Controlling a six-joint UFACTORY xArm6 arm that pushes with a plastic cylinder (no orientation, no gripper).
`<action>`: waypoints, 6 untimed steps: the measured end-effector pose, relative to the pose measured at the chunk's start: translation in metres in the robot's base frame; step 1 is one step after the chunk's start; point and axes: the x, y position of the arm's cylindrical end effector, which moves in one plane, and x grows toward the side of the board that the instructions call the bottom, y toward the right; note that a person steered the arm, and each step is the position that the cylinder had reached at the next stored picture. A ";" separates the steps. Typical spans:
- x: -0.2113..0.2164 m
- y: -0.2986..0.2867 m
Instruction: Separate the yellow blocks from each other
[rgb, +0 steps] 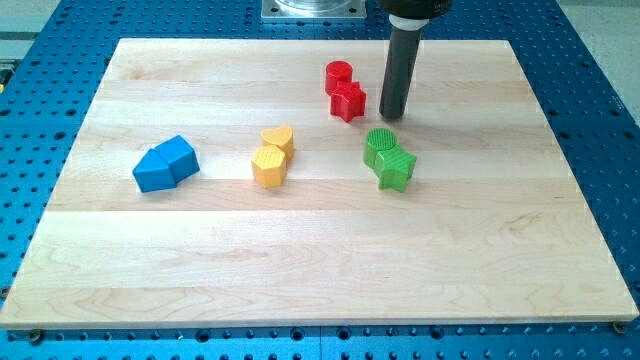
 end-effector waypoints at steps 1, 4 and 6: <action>-0.001 0.003; 0.034 -0.102; 0.114 -0.182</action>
